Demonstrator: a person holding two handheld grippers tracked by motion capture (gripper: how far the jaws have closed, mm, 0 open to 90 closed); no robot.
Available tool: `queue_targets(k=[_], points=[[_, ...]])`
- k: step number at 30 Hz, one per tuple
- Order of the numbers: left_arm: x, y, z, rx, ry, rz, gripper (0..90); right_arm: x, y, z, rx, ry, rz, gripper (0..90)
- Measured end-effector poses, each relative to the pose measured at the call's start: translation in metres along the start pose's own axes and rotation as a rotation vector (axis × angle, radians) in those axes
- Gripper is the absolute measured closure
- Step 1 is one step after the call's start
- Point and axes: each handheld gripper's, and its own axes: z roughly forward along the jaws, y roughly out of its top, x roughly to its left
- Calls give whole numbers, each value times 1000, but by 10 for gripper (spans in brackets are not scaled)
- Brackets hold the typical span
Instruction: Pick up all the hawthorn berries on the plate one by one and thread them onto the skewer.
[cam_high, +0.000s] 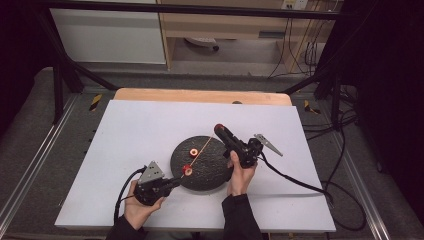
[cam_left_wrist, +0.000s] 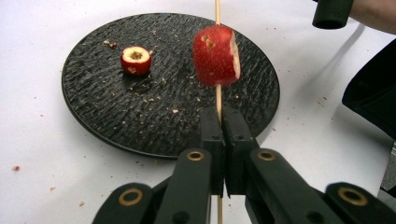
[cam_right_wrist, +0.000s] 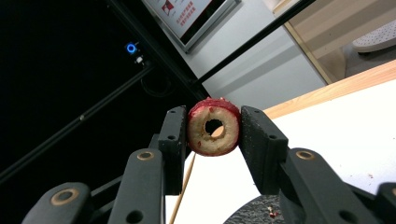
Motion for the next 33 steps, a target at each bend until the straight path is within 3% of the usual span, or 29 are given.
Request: queue_targets(k=[12, 33], points=[[-5, 0, 4, -1, -9, 3, 884, 0, 0, -1, -28, 7, 16, 627], [-10, 6, 11, -42, 6, -23, 884, 1, -5, -1, -19, 35, 46, 628]])
